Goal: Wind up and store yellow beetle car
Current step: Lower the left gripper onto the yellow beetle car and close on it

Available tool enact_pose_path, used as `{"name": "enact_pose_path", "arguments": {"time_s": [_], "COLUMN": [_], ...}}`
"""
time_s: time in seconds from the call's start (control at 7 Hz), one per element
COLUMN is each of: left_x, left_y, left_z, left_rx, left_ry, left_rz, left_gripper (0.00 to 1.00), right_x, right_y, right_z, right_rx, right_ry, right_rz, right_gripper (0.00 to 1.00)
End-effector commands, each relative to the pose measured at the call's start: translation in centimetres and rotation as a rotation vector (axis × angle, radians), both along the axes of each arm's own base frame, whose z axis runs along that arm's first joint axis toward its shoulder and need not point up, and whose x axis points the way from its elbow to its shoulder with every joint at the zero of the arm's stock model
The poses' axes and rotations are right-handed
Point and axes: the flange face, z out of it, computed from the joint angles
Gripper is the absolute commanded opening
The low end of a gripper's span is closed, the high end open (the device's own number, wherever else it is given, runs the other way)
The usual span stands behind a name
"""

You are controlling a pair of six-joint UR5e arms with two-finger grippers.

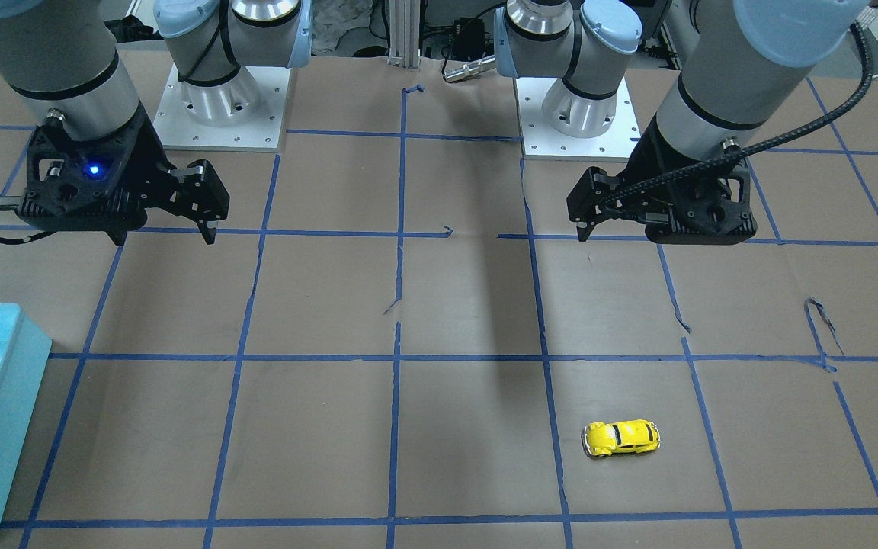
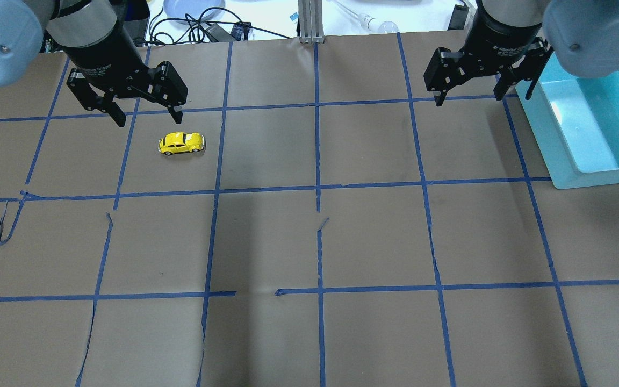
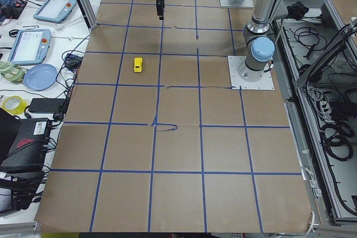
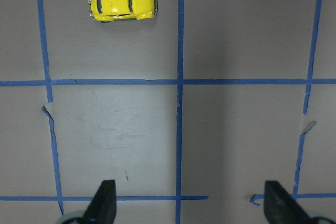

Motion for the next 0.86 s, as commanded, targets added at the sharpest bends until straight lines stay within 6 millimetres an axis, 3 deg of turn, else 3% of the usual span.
{"name": "enact_pose_path", "arguments": {"time_s": [0.0,0.29,0.71], "left_x": [0.7,2.2,2.8], "left_y": [-1.4,-2.5,-4.7], "left_z": [-1.0,-2.9,-9.5], "left_rx": [-0.073,-0.136,-0.095], "left_ry": [-0.009,-0.023,-0.024], "left_rz": [0.02,0.173,0.627], "left_gripper": [1.0,1.0,1.0], "right_x": [0.0,0.0,0.0], "right_y": [0.0,0.0,0.0], "right_z": [-0.1,-0.1,-0.1], "right_rx": [0.001,0.001,0.003], "right_ry": [0.0,0.0,0.0], "right_rz": [0.0,0.003,0.006], "right_gripper": [1.0,1.0,1.0]}}
